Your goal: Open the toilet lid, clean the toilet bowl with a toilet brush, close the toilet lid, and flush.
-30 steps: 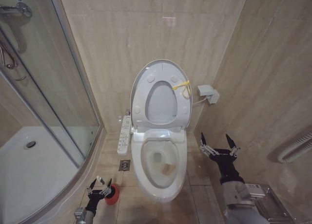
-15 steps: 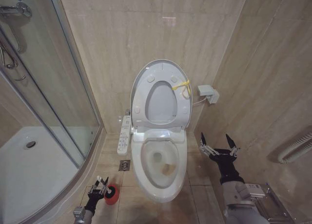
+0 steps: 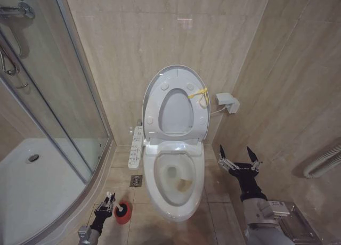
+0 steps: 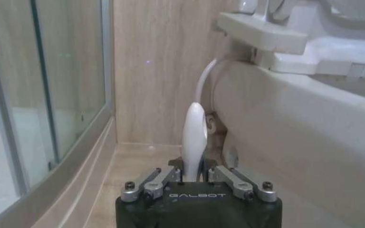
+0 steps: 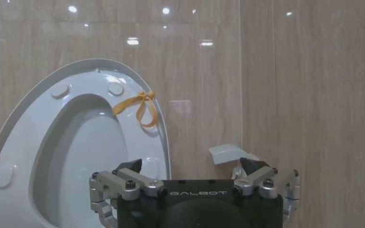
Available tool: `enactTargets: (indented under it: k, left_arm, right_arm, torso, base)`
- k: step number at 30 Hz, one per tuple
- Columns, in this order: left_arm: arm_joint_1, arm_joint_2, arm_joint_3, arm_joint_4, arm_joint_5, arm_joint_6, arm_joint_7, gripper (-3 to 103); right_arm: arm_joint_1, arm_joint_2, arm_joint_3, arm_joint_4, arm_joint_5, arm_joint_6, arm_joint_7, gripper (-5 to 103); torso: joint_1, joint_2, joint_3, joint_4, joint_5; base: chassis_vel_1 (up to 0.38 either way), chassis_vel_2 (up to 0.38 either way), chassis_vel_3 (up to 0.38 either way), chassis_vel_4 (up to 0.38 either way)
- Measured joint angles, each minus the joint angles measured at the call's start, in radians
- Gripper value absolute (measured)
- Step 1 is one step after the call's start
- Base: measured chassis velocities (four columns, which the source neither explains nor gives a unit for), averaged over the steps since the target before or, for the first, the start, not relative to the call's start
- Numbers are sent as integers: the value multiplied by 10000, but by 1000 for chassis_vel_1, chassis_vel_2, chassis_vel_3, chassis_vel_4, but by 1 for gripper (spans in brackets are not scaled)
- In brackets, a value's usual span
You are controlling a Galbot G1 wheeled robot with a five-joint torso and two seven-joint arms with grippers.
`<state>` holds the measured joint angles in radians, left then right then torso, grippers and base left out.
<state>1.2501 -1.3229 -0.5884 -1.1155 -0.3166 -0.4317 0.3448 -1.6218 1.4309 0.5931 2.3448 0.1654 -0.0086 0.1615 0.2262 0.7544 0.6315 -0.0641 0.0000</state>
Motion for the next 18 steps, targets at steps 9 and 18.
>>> enactTargets:
  k: [9,18]
  left_arm:
    - [476,131,-18,-1317,431,46,-227,19]
    - [1281,284,-104,-2944,596,-34,-618,19]
  right_arm:
    - [0,0,0,1,0,0,0,100]
    - [0,0,0,1,0,0,0,100]
  torso:
    - [0,0,0,-1,0]
    - [0,1,0,1,0]
  base:
    - [0,0,0,0]
    - [0,0,0,0]
